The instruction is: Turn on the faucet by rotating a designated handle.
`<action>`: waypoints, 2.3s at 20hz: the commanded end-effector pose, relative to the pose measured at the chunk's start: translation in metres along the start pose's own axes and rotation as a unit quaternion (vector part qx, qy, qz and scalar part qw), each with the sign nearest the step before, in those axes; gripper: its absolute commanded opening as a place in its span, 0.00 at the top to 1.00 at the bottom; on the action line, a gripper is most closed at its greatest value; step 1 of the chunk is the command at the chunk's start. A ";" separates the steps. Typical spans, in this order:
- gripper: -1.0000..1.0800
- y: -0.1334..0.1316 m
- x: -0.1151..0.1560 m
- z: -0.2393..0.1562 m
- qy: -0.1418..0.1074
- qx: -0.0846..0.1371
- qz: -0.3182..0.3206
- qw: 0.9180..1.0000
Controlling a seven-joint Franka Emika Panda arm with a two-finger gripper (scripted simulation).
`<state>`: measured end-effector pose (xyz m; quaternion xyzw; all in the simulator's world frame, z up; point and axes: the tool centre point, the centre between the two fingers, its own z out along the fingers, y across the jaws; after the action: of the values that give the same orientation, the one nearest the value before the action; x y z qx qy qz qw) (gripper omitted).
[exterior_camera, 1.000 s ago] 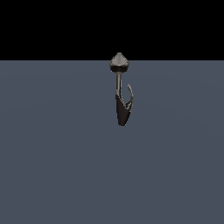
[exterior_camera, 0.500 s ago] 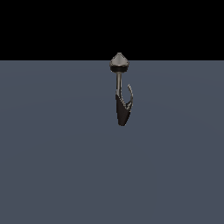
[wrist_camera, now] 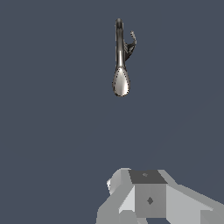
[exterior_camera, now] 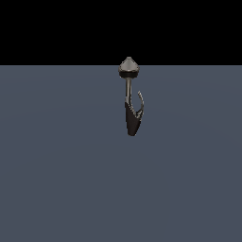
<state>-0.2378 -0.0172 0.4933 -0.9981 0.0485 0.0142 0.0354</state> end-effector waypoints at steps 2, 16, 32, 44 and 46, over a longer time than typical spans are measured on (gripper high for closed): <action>1.00 -0.003 0.013 0.003 -0.006 0.013 0.020 1.000; 1.00 -0.014 0.106 0.036 -0.056 0.098 0.170 0.979; 1.00 -0.003 0.224 0.117 -0.131 0.185 0.375 0.899; 1.00 0.022 0.298 0.206 -0.192 0.230 0.526 0.796; 1.00 0.028 0.308 0.223 -0.201 0.236 0.550 0.776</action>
<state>0.0531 -0.0543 0.2724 -0.7531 0.5655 0.2124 0.2607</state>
